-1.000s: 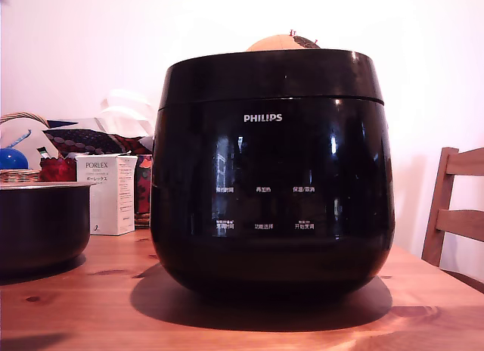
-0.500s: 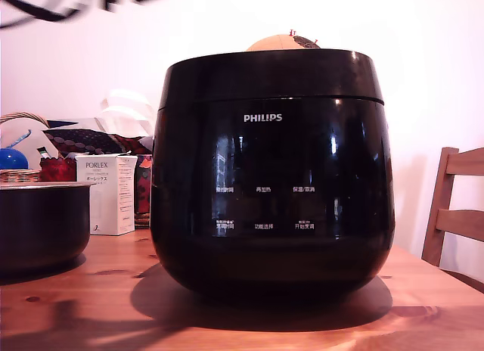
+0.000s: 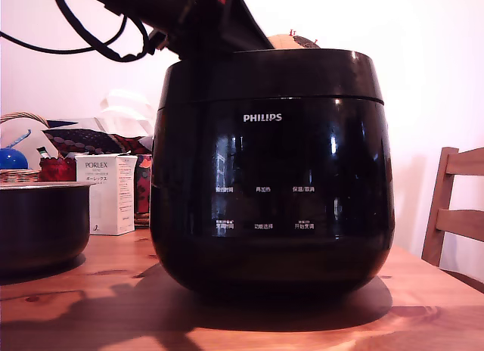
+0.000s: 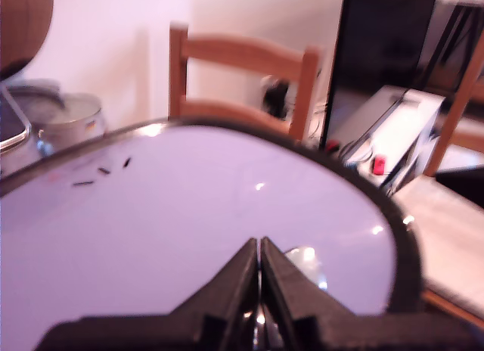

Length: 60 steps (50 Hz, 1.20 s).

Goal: Open the rice cooker by pressing the large metal button on the top of its lid with medium force

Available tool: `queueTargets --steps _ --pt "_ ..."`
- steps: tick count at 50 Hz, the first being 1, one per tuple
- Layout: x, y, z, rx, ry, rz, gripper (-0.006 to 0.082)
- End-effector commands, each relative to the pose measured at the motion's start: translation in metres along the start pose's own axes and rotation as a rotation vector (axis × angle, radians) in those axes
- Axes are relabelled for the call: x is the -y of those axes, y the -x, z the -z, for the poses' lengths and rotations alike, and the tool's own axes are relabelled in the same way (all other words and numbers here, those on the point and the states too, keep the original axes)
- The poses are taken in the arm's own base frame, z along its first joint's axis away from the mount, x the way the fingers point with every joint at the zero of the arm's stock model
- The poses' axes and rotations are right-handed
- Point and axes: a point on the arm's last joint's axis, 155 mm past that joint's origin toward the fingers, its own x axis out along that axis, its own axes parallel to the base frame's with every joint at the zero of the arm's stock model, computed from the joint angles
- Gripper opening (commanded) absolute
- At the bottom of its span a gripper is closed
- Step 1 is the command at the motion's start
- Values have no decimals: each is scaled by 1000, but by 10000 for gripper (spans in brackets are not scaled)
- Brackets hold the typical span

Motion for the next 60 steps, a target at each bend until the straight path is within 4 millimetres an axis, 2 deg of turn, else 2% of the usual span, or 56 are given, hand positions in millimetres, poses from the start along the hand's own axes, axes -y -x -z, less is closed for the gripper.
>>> queueTargets --steps 1,19,35,41,49,60 --pt "3 -3 10 -33 -9 3 -22" --pt "14 1 52 -200 -39 29 -22" --pt "1 7 74 -291 -30 -15 -22" --pt "-6 6 67 -263 -28 -29 -22" --pt "4 1 42 -161 -36 24 -22" --pt "9 0 36 -135 -35 48 -22"
